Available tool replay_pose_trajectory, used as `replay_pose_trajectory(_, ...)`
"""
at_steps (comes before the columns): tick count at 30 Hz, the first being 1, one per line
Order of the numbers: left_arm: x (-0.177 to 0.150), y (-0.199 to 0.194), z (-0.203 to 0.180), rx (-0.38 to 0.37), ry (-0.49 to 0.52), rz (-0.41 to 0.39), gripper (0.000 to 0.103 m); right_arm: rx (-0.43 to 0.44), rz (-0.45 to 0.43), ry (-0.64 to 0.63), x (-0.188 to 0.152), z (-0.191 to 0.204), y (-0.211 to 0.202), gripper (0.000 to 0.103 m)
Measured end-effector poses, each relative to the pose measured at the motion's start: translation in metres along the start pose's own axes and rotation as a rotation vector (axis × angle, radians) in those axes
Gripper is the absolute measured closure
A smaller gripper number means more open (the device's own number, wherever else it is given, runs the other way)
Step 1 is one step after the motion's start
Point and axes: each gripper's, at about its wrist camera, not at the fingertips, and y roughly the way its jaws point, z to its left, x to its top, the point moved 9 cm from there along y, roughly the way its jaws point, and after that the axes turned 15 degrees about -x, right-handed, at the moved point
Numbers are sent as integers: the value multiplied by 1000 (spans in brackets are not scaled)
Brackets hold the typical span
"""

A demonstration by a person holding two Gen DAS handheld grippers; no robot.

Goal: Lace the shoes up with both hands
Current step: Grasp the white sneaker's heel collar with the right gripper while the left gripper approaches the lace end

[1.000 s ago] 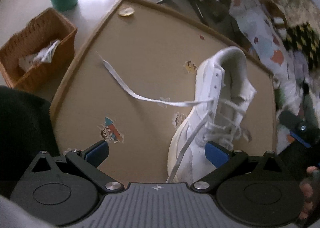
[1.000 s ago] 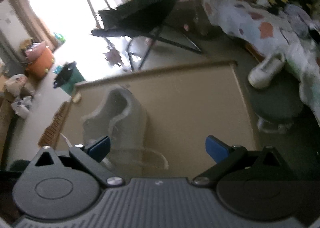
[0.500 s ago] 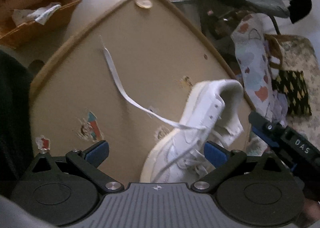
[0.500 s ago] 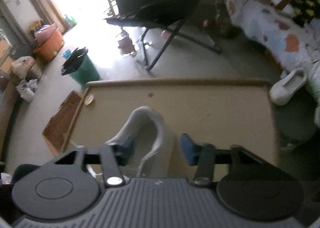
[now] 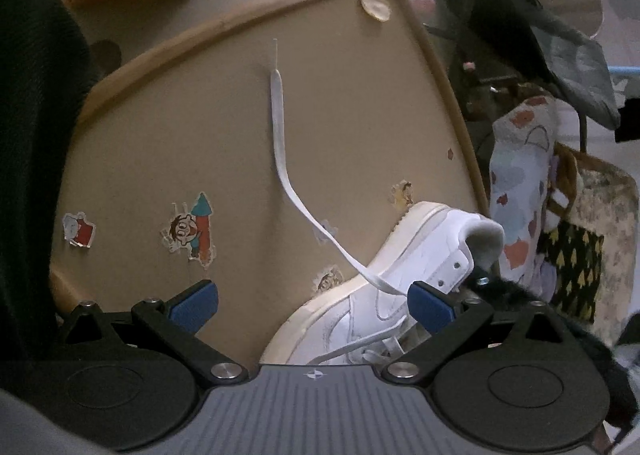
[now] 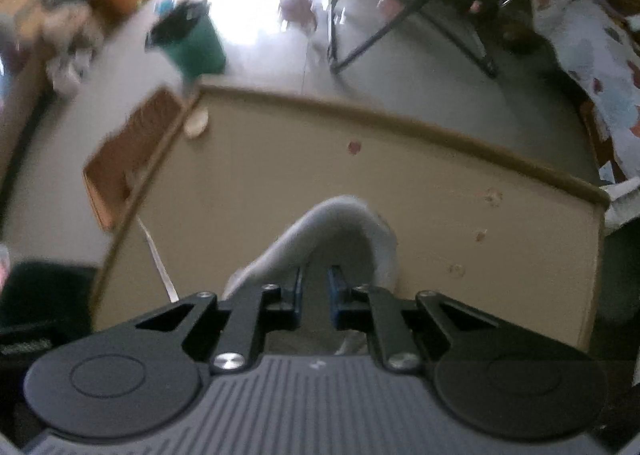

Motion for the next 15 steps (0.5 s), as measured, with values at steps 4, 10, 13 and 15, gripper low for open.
replay_pose_trajectory(4, -10, 14, -5, -21, -60, -50, 2, -14, 50, -69, -1, 1, 18, 90)
replay_pose_trajectory(10, -23, 39, -24, -62, -173, -116, 9, 12, 90, -134, -1, 6, 24, 90)
replay_pose_trajectory(13, -25, 48, -26, -71, -220, -111, 19, 17, 100, -170, 0, 6, 24, 92)
replay_pose_trajectory(15, -28, 58, -31, -82, -250, -111, 27, 20, 105, -180, -1, 5, 23, 92)
